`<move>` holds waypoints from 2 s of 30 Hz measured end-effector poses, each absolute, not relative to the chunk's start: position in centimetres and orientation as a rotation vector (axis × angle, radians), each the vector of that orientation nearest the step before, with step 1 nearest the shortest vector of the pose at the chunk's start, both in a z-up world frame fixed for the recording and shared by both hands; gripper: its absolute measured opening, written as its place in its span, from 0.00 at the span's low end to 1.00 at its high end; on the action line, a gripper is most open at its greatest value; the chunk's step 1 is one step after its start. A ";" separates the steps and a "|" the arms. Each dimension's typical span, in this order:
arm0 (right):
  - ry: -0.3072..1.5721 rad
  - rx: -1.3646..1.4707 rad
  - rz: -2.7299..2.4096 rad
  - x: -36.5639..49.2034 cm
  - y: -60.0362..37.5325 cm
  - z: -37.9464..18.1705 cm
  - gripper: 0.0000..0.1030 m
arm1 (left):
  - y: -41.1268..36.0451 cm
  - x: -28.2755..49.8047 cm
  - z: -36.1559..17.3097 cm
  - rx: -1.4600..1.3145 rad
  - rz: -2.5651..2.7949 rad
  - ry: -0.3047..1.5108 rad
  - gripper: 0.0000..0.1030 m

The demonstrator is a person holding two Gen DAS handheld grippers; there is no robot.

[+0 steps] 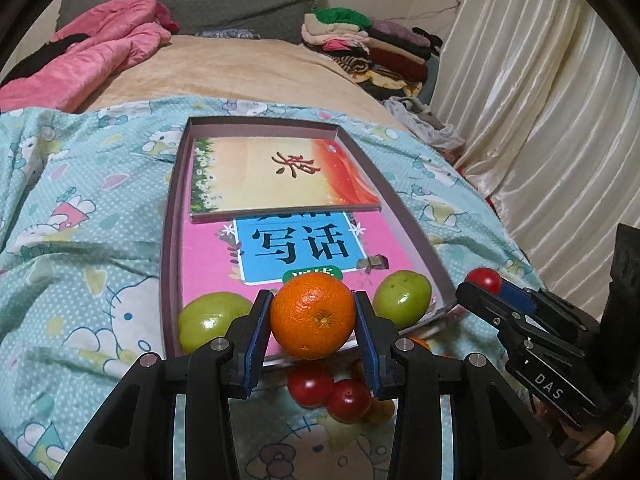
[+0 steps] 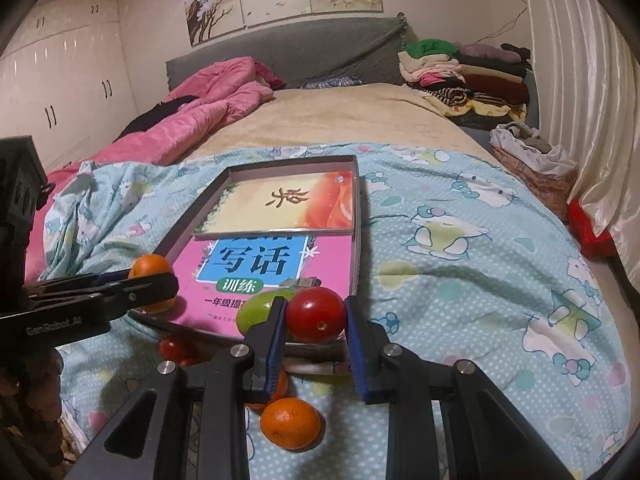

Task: Organize fruits
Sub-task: 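Lift the tomato and orange and carry them over the grey tray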

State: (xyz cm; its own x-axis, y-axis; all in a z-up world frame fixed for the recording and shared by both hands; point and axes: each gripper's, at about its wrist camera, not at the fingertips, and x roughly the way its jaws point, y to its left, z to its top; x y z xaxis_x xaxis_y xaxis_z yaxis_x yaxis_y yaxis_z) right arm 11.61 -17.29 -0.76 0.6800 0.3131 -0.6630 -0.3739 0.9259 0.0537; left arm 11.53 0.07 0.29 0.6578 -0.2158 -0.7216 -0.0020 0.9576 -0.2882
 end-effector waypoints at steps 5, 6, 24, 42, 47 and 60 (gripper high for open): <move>0.743 -0.116 0.382 12.0 -16.8 -1.4 0.28 | -0.1 11.9 0.0 -0.271 -0.123 0.855 0.40; 0.743 -0.124 0.382 12.0 -16.6 -1.5 0.28 | -0.1 11.9 0.0 -0.270 -0.124 0.854 0.40; 0.764 -0.209 0.374 12.6 -15.4 -2.7 0.28 | -0.5 13.1 -0.9 -0.240 -0.118 0.866 0.40; 0.798 -0.210 0.419 14.2 -14.6 -3.7 0.28 | -0.9 13.8 -1.5 -0.230 -0.135 0.887 0.40; 0.806 -0.211 0.440 14.7 -14.1 -3.9 0.28 | -1.1 14.0 -1.6 -0.220 -0.139 0.889 0.40; 0.833 -0.236 0.477 15.6 -13.1 -4.5 0.28 | -1.6 14.3 -2.2 -0.197 -0.143 0.921 0.40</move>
State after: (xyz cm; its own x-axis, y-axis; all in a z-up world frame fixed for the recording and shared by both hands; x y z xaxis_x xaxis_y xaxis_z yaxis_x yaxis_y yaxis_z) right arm 15.61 -13.14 -4.46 0.5759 0.3124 -0.7554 -0.4937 0.8695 -0.0168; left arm 14.30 -1.60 -2.19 0.5976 -0.2067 -0.7747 0.0388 0.9725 -0.2295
